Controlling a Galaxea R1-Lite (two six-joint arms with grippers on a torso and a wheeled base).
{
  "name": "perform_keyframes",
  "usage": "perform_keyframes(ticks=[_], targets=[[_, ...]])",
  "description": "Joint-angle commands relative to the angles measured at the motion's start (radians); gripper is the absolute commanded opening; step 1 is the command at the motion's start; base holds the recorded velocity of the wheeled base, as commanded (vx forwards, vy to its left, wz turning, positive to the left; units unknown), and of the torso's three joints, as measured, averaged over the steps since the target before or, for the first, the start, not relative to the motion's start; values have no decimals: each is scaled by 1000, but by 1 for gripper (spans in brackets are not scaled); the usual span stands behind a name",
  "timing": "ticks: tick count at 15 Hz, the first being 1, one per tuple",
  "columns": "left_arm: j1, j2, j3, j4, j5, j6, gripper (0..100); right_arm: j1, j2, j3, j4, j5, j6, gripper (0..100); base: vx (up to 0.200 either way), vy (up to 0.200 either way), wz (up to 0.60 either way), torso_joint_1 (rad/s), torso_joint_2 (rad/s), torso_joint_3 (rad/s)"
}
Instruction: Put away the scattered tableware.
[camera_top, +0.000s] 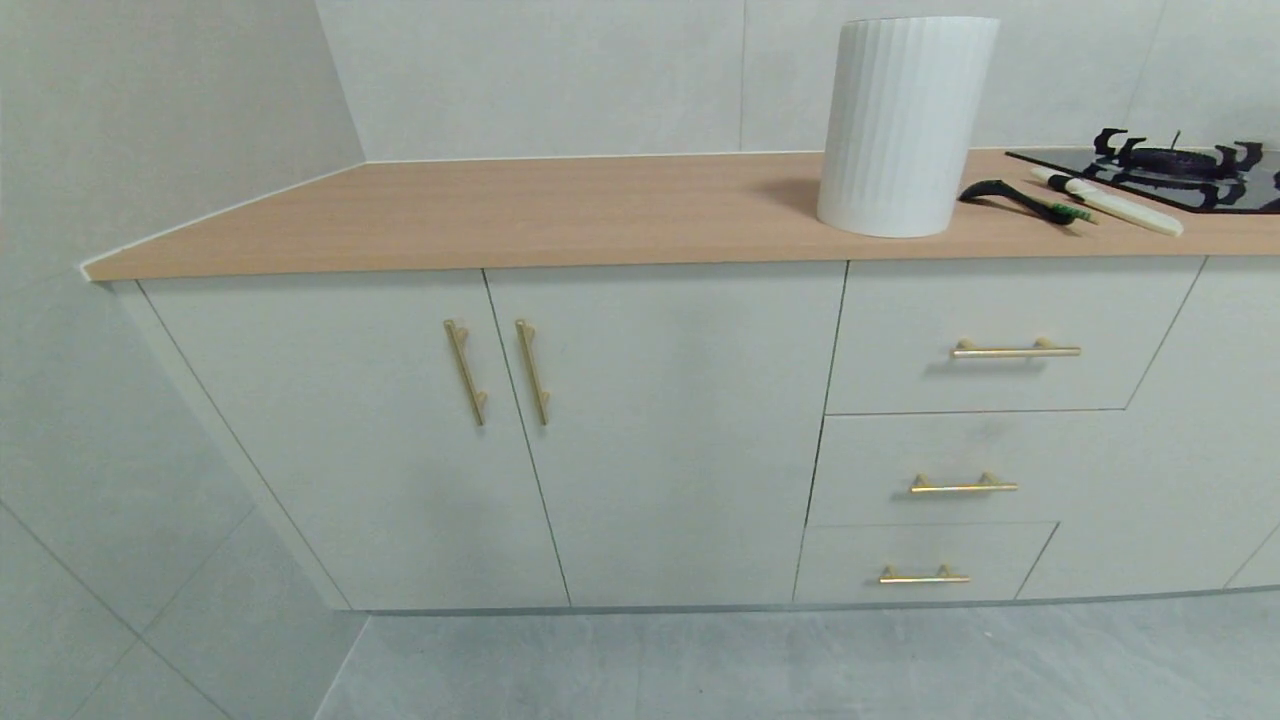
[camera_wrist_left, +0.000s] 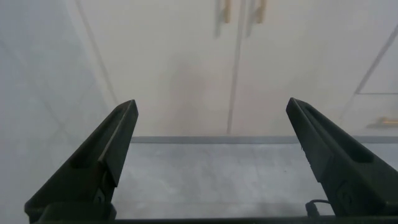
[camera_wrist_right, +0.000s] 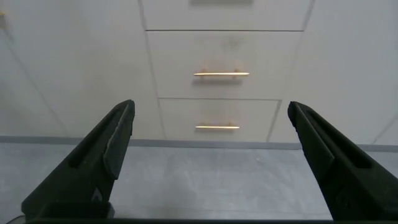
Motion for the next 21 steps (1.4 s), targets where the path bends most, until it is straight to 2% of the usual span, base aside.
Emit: perform_keyframes(ticks=[1,9,18,21], targets=[[0,1,0,0,0,-1,100,0,2,0,0,0,-1,100,0,-200,0,7,2,2],[0,1,0,0,0,-1,100,0,2,0,0,0,-1,100,0,-200,0,2,2,5],[0,1,0,0,0,-1,100,0,2,0,0,0,-1,100,0,0,0,0,0,0],[0,1,0,0,0,-1,100,0,2,0,0,-1,-1,100,200,0,0,1,1,6]])
